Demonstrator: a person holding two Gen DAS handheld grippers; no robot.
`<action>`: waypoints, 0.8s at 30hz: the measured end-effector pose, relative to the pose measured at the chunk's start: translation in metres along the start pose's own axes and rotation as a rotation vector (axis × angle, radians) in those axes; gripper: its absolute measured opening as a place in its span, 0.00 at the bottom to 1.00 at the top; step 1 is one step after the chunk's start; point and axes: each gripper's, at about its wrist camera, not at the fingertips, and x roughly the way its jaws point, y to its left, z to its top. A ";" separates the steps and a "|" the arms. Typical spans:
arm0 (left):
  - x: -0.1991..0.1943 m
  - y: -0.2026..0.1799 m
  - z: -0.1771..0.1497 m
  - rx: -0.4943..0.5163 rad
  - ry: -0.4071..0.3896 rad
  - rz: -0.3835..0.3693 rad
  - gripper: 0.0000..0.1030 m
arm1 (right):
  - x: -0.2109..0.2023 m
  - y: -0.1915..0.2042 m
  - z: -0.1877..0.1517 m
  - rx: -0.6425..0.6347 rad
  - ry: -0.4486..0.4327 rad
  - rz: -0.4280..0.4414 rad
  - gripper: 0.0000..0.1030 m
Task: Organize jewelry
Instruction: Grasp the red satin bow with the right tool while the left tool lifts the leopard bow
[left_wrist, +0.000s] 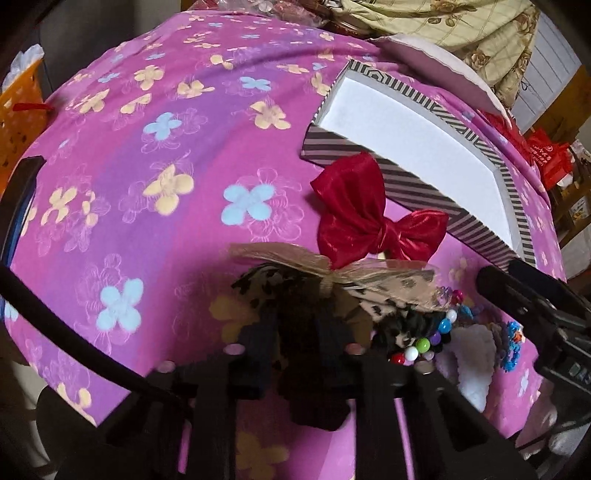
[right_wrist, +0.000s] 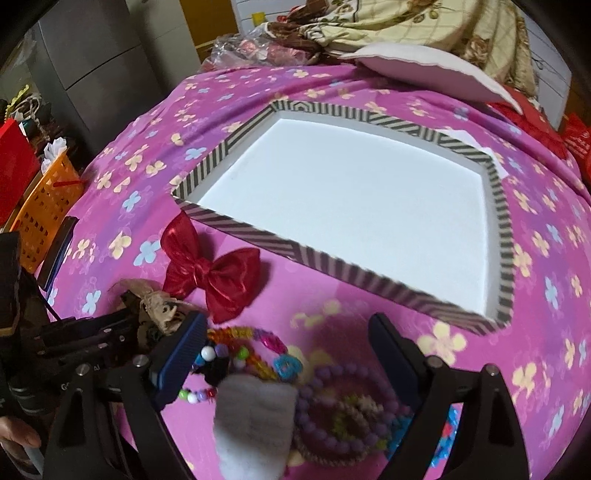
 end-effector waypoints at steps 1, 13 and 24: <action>-0.001 0.002 0.001 -0.008 -0.003 -0.010 0.20 | 0.003 0.001 0.003 -0.003 0.007 0.007 0.85; -0.025 0.040 0.015 -0.057 -0.072 0.028 0.18 | 0.048 0.033 0.027 -0.138 0.085 0.093 0.80; -0.024 0.046 0.016 -0.066 -0.057 0.037 0.18 | 0.069 0.052 0.035 -0.285 0.131 0.106 0.51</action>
